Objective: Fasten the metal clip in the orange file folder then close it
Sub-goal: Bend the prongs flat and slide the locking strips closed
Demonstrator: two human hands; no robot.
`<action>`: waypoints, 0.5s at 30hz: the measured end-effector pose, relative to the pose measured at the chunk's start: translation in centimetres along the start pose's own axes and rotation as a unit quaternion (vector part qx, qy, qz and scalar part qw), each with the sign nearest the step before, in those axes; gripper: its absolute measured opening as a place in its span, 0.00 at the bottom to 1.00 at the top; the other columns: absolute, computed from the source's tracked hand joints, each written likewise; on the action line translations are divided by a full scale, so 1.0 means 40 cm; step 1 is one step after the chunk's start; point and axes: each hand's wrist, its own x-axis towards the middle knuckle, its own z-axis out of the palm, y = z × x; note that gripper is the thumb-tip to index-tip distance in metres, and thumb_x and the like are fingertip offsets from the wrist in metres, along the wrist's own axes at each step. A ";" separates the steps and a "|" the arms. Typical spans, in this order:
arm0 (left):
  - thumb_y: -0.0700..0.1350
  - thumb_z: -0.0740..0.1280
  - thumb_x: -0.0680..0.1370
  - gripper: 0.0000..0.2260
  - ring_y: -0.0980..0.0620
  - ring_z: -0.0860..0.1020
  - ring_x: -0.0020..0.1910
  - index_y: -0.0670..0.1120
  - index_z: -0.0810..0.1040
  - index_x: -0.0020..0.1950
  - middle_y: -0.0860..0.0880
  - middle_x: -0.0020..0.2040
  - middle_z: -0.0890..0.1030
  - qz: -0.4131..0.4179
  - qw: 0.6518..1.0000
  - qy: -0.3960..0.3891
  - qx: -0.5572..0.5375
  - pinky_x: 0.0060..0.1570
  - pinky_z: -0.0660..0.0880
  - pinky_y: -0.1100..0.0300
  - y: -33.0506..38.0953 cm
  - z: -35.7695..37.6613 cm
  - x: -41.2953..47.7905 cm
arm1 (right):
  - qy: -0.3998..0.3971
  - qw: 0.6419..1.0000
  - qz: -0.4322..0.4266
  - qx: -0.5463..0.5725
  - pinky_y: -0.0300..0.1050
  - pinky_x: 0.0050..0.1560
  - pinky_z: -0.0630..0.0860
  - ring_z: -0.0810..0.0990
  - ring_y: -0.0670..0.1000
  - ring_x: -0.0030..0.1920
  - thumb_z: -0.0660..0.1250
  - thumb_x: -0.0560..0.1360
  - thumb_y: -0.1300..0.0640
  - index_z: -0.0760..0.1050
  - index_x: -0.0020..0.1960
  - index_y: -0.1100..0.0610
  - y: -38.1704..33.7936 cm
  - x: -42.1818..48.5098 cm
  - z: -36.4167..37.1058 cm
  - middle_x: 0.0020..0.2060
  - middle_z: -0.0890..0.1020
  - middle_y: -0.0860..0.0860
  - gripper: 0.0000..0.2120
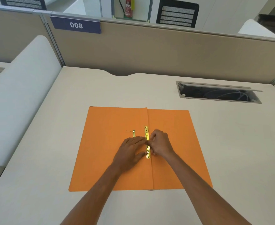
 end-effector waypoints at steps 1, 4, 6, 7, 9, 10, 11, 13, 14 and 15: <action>0.55 0.68 0.75 0.23 0.56 0.70 0.67 0.51 0.73 0.68 0.54 0.67 0.76 -0.002 1.000 -0.002 0.000 0.65 0.59 0.64 0.000 0.000 0.000 | 0.003 1.000 0.006 0.007 0.42 0.18 0.70 0.76 0.55 0.21 0.72 0.73 0.63 0.71 0.47 0.59 0.001 0.000 0.000 0.37 0.81 0.62 0.10; 0.56 0.67 0.75 0.24 0.58 0.68 0.69 0.52 0.71 0.70 0.56 0.70 0.73 -0.004 1.000 -0.017 0.005 0.65 0.57 0.65 -0.001 -0.002 0.002 | -0.001 1.000 0.014 0.010 0.41 0.18 0.70 0.75 0.54 0.20 0.73 0.73 0.62 0.68 0.47 0.58 0.002 0.003 0.000 0.39 0.81 0.62 0.13; 0.57 0.66 0.75 0.24 0.59 0.66 0.70 0.53 0.70 0.71 0.58 0.71 0.71 -0.007 0.999 -0.032 0.006 0.65 0.56 0.64 -0.003 -0.003 0.005 | -0.007 1.000 0.006 -0.010 0.46 0.20 0.74 0.76 0.52 0.18 0.74 0.73 0.62 0.71 0.43 0.61 0.003 0.007 -0.003 0.32 0.81 0.63 0.11; 0.57 0.66 0.75 0.25 0.60 0.65 0.71 0.54 0.70 0.71 0.59 0.71 0.71 -0.008 0.999 -0.039 0.005 0.65 0.56 0.63 -0.004 -0.004 0.007 | -0.010 1.000 0.003 -0.018 0.46 0.22 0.75 0.77 0.51 0.18 0.74 0.72 0.61 0.71 0.41 0.61 0.004 0.008 -0.004 0.29 0.81 0.61 0.11; 0.58 0.67 0.75 0.26 0.59 0.65 0.71 0.54 0.69 0.71 0.59 0.72 0.70 -0.012 0.998 -0.055 0.006 0.66 0.55 0.63 -0.005 -0.007 0.012 | -0.017 1.000 0.003 -0.021 0.45 0.23 0.75 0.77 0.51 0.17 0.74 0.72 0.61 0.72 0.38 0.60 0.002 0.010 -0.008 0.26 0.81 0.61 0.11; 0.57 0.68 0.74 0.27 0.58 0.65 0.72 0.54 0.69 0.72 0.58 0.72 0.69 -0.016 0.998 -0.064 0.007 0.66 0.55 0.63 -0.005 -0.008 0.016 | -0.020 1.000 0.003 -0.018 0.44 0.23 0.75 0.77 0.52 0.18 0.74 0.72 0.61 0.72 0.37 0.60 0.000 0.010 -0.009 0.26 0.82 0.62 0.11; 0.57 0.68 0.74 0.27 0.57 0.65 0.72 0.54 0.69 0.72 0.58 0.73 0.69 -0.019 0.997 -0.073 0.011 0.66 0.55 0.62 -0.004 -0.011 0.019 | -0.022 1.000 0.005 -0.014 0.43 0.23 0.75 0.77 0.52 0.18 0.73 0.72 0.61 0.72 0.37 0.60 -0.001 0.008 -0.009 0.26 0.82 0.62 0.11; 0.57 0.68 0.74 0.28 0.55 0.65 0.72 0.54 0.68 0.72 0.58 0.73 0.68 -0.023 0.995 -0.089 0.028 0.66 0.57 0.59 0.001 -0.017 0.028 | -0.026 1.000 0.012 -0.009 0.43 0.23 0.76 0.78 0.52 0.19 0.73 0.73 0.62 0.72 0.37 0.60 -0.007 0.003 -0.011 0.26 0.82 0.61 0.10; 0.58 0.68 0.74 0.28 0.55 0.65 0.72 0.54 0.68 0.72 0.58 0.73 0.68 -0.021 0.994 -0.098 0.041 0.66 0.58 0.57 0.004 -0.022 0.033 | -0.030 0.999 0.017 -0.008 0.45 0.25 0.78 0.79 0.53 0.20 0.72 0.73 0.62 0.73 0.38 0.60 -0.011 -0.001 -0.012 0.27 0.83 0.62 0.09; 0.58 0.68 0.74 0.27 0.55 0.65 0.72 0.54 0.69 0.72 0.58 0.73 0.68 -0.019 0.993 -0.108 0.053 0.66 0.60 0.56 0.009 -0.027 0.038 | -0.036 0.999 0.025 -0.007 0.49 0.28 0.79 0.81 0.56 0.22 0.72 0.72 0.64 0.73 0.39 0.61 -0.016 -0.006 -0.015 0.29 0.83 0.63 0.08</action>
